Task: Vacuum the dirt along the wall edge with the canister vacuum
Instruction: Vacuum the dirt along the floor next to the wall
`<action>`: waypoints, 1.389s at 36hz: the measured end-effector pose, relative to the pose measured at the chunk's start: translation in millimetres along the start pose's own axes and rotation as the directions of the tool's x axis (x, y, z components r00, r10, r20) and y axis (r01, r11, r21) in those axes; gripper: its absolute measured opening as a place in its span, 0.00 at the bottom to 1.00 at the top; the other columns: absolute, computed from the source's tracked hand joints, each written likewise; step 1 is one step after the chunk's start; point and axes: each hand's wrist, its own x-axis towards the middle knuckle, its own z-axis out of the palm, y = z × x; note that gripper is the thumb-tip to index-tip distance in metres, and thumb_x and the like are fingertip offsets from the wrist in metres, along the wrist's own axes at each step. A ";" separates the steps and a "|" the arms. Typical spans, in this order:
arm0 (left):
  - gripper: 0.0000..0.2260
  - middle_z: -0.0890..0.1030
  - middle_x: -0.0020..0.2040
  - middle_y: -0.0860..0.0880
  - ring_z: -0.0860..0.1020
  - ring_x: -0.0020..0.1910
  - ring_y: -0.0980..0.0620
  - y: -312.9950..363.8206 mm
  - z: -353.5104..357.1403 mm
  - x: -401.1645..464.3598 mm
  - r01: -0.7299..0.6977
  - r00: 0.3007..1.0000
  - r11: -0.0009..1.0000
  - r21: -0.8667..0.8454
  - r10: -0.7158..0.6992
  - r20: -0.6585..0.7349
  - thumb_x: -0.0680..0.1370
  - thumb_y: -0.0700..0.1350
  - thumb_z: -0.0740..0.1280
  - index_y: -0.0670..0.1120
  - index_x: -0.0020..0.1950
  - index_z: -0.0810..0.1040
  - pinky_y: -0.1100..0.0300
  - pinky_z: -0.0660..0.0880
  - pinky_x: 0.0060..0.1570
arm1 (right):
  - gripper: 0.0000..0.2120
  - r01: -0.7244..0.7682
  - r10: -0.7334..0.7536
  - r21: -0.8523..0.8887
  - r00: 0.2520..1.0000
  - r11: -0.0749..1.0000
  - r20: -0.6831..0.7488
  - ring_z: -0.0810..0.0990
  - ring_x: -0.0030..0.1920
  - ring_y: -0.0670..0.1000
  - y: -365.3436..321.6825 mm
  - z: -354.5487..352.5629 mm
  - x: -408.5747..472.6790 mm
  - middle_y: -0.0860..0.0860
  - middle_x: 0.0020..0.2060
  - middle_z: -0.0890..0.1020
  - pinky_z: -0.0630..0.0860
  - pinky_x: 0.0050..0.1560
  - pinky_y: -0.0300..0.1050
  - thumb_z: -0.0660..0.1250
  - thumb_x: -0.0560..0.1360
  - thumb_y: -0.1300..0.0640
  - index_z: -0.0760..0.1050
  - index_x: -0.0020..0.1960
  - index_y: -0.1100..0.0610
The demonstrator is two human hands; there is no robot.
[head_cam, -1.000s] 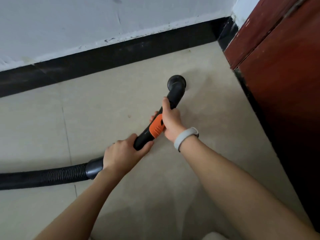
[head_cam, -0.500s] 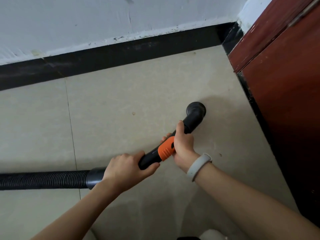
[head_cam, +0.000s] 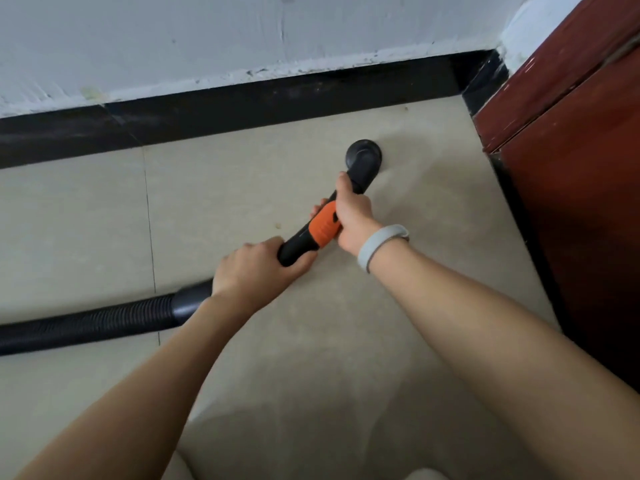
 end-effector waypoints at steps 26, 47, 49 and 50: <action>0.21 0.75 0.28 0.49 0.75 0.29 0.46 -169.1 -15.4 -87.0 0.444 0.866 0.877 -0.184 -0.472 -0.162 0.72 0.66 0.61 0.48 0.34 0.70 0.57 0.67 0.31 | 0.24 -0.040 0.212 -0.442 0.913 0.896 0.348 0.77 0.30 0.55 112.1 178.9 -64.5 0.53 0.32 0.76 0.79 0.41 0.48 0.59 0.80 0.43 0.67 0.64 0.63; 0.25 0.73 0.28 0.54 0.73 0.29 0.54 -128.2 -6.5 -69.1 0.239 0.965 0.966 -0.097 -0.248 -0.086 0.66 0.73 0.51 0.52 0.34 0.67 0.59 0.62 0.29 | 0.17 -0.066 0.105 -0.302 0.988 0.951 0.115 0.77 0.26 0.53 86.6 114.9 -51.5 0.54 0.30 0.75 0.80 0.37 0.48 0.60 0.81 0.46 0.67 0.43 0.58; 0.24 0.73 0.28 0.54 0.71 0.28 0.54 -134.6 -15.0 -61.5 0.284 0.948 0.950 -0.128 -0.298 -0.110 0.67 0.73 0.53 0.52 0.34 0.68 0.59 0.62 0.29 | 0.18 -0.027 0.096 -0.341 0.977 0.940 0.188 0.76 0.28 0.53 79.5 136.1 -52.5 0.54 0.29 0.75 0.80 0.45 0.53 0.60 0.81 0.47 0.67 0.40 0.60; 0.24 0.73 0.29 0.54 0.70 0.28 0.55 -138.2 -20.7 -57.5 0.311 0.937 0.940 -0.139 -0.328 -0.124 0.67 0.73 0.54 0.52 0.34 0.68 0.59 0.62 0.29 | 0.18 -0.007 0.096 -0.363 0.969 0.932 0.227 0.76 0.28 0.53 75.2 148.4 -52.5 0.54 0.29 0.75 0.80 0.48 0.54 0.60 0.81 0.47 0.66 0.40 0.60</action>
